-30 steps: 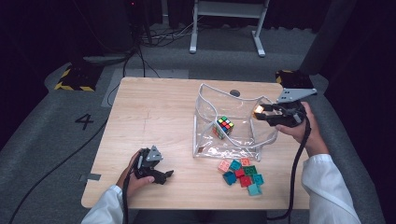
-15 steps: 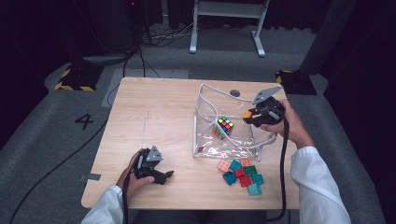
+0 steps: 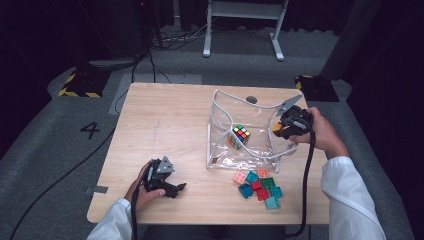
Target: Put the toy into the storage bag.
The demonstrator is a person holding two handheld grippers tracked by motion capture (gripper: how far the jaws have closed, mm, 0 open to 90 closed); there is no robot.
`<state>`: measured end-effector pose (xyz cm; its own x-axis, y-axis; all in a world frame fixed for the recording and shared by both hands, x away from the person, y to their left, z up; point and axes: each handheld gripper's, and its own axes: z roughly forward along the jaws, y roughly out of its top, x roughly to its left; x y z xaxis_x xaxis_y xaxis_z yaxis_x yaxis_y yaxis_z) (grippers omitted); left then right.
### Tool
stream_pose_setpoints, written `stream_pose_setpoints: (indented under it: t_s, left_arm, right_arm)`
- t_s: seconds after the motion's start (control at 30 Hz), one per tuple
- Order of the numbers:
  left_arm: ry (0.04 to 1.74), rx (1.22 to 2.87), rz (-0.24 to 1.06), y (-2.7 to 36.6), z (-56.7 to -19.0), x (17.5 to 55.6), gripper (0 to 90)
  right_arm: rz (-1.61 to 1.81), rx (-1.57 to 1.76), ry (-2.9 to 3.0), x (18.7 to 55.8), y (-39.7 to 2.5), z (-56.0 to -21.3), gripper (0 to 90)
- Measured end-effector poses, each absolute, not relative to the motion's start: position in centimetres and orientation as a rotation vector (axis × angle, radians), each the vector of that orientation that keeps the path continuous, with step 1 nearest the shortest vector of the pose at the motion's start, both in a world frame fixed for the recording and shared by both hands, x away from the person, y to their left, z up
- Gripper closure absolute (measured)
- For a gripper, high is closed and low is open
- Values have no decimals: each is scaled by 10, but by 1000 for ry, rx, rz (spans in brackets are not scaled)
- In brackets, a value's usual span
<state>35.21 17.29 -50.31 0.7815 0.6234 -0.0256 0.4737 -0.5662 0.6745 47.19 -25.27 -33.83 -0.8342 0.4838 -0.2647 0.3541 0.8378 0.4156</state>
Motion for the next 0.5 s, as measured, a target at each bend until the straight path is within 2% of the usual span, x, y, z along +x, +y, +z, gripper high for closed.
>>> stream_pose_setpoints:
  t_s: [0.13, 0.5]
  left_arm:
    - [811, 2280, 282, 173, -503, 352, 104]
    - [811, 2279, 280, 173, -503, 352, 103]
  right_arm:
    - [576, 650, 2619, 468, -260, -337, 585]
    - [912, 737, 2481, 444, -281, -324, 461]
